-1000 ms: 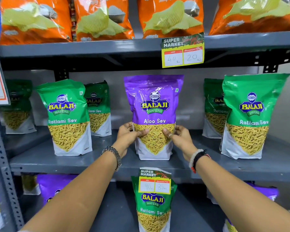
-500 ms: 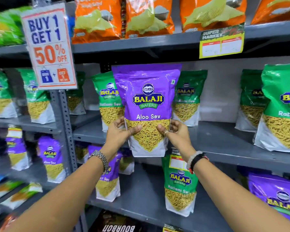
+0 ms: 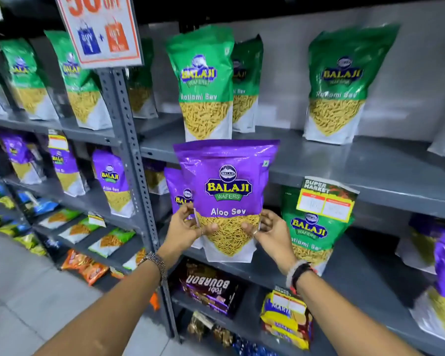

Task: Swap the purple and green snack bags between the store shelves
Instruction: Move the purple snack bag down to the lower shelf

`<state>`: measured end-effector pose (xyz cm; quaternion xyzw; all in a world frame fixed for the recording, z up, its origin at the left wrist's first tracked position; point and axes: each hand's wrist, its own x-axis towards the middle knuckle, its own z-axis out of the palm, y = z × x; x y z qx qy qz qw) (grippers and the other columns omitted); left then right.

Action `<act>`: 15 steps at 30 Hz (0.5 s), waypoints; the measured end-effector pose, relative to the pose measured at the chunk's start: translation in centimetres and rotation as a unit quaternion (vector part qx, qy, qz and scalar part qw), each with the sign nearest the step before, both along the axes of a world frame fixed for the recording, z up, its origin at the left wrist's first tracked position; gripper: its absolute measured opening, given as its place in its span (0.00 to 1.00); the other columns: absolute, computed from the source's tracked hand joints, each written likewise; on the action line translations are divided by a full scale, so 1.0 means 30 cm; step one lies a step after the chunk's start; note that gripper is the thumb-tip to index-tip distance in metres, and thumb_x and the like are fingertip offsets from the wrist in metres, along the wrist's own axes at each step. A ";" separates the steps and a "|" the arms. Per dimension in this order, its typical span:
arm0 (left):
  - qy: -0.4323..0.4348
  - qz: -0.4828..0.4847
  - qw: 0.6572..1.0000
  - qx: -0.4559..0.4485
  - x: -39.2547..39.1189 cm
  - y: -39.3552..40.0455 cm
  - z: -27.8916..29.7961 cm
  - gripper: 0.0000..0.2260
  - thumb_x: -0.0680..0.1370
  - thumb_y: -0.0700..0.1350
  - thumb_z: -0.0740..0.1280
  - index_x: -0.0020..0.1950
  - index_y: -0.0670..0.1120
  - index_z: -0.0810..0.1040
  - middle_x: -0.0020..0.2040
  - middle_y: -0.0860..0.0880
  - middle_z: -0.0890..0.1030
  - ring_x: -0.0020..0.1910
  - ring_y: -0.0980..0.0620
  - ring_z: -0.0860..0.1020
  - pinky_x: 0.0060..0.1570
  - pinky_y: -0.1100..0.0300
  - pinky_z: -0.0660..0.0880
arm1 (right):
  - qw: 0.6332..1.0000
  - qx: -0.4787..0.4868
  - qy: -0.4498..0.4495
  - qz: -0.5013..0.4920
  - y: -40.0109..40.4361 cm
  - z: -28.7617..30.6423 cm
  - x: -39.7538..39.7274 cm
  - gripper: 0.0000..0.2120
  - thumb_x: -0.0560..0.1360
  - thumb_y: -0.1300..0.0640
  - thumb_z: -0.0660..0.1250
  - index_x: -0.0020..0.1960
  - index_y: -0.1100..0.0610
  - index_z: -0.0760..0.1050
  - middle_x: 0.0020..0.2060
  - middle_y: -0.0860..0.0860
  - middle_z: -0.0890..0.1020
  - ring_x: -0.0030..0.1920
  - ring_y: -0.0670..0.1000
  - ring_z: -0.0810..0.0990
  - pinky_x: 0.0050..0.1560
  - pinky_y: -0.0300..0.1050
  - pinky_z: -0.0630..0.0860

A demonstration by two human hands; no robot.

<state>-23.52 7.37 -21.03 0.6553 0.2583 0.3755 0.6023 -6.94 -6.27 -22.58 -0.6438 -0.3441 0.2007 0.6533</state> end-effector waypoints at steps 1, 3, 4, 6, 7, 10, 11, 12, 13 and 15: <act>0.011 -0.006 1.000 -0.008 0.009 0.008 -0.043 0.32 0.52 0.43 0.79 0.52 0.44 0.71 0.46 0.50 0.81 0.43 0.53 0.81 0.42 0.64 0.80 | 1.000 -0.014 0.000 -0.003 0.005 -0.044 0.011 0.18 0.60 0.57 0.79 0.45 0.49 0.75 0.42 0.49 0.85 0.40 0.43 0.84 0.41 0.35 0.79; 0.025 -0.013 0.999 -0.026 0.029 0.023 -0.126 0.30 0.55 0.38 0.79 0.52 0.43 0.70 0.49 0.46 0.81 0.47 0.49 0.81 0.49 0.55 0.80 | 0.999 -0.041 0.005 -0.003 0.014 -0.126 0.037 0.19 0.59 0.56 0.80 0.46 0.48 0.75 0.41 0.46 0.85 0.43 0.45 0.84 0.46 0.41 0.80; 0.032 -0.016 0.999 -0.034 0.044 0.034 -0.168 0.30 0.57 0.35 0.79 0.53 0.42 0.69 0.50 0.43 0.81 0.49 0.47 0.81 0.51 0.53 0.79 | 0.998 -0.055 0.008 0.000 0.024 -0.165 0.052 0.19 0.59 0.55 0.79 0.46 0.48 0.75 0.42 0.46 0.85 0.44 0.45 0.84 0.48 0.43 0.80; 0.040 -0.024 0.998 -0.042 0.084 0.062 -0.246 0.30 0.58 0.30 0.77 0.56 0.39 0.68 0.51 0.41 0.80 0.48 0.49 0.82 0.47 0.56 0.80 | 0.997 -0.077 0.015 0.000 0.046 -0.232 0.084 0.19 0.60 0.56 0.79 0.46 0.47 0.75 0.44 0.48 0.86 0.44 0.45 0.84 0.51 0.48 0.80; 0.041 -0.027 0.998 -0.048 0.108 0.079 -0.284 0.29 0.59 0.28 0.76 0.54 0.40 0.68 0.49 0.43 0.81 0.45 0.52 0.83 0.43 0.60 0.80 | 0.996 -0.086 0.021 -0.003 0.056 -0.261 0.101 0.19 0.60 0.57 0.79 0.45 0.47 0.75 0.45 0.50 0.86 0.44 0.46 0.84 0.52 0.50 0.79; 0.059 -0.031 0.996 -0.065 0.184 0.129 -0.367 0.27 0.60 0.24 0.73 0.52 0.42 0.67 0.40 0.50 0.81 0.42 0.55 0.83 0.40 0.66 0.79 | 0.994 -0.100 0.030 -0.020 0.086 -0.329 0.145 0.18 0.60 0.58 0.79 0.44 0.46 0.75 0.45 0.49 0.85 0.49 0.53 0.83 0.55 0.58 0.78; 0.068 -0.034 0.995 -0.066 0.216 0.152 -0.390 0.27 0.60 0.25 0.73 0.52 0.43 0.68 0.35 0.52 0.80 0.40 0.57 0.82 0.39 0.67 0.79 | 0.994 -0.103 0.032 -0.027 0.101 -0.349 0.161 0.18 0.60 0.58 0.79 0.44 0.47 0.75 0.44 0.47 0.84 0.50 0.54 0.83 0.56 0.59 0.77; 0.077 -0.038 0.994 -0.062 0.249 0.176 -0.411 0.27 0.60 0.25 0.73 0.51 0.43 0.68 0.32 0.51 0.78 0.38 0.60 0.82 0.39 0.68 0.78 | 0.993 -0.103 0.035 -0.035 0.117 -0.367 0.176 0.18 0.61 0.59 0.78 0.45 0.47 0.75 0.44 0.46 0.84 0.50 0.54 0.83 0.56 0.60 0.77; 0.084 -0.041 0.994 -0.058 0.276 0.196 -0.428 0.26 0.60 0.25 0.73 0.50 0.44 0.68 0.32 0.48 0.77 0.37 0.62 0.81 0.39 0.68 0.78 | 0.993 -0.103 0.036 -0.044 0.129 -0.378 0.187 0.19 0.61 0.59 0.78 0.46 0.48 0.74 0.44 0.46 0.84 0.50 0.53 0.83 0.57 0.61 0.77; 0.097 -0.051 0.992 -0.059 0.338 0.240 -0.462 0.26 0.61 0.25 0.73 0.53 0.41 0.68 0.43 0.45 0.80 0.39 0.62 0.81 0.40 0.67 0.79 | 0.991 -0.108 0.040 -0.062 0.162 -0.405 0.216 0.20 0.63 0.60 0.77 0.48 0.49 0.72 0.45 0.48 0.84 0.50 0.54 0.82 0.57 0.62 0.76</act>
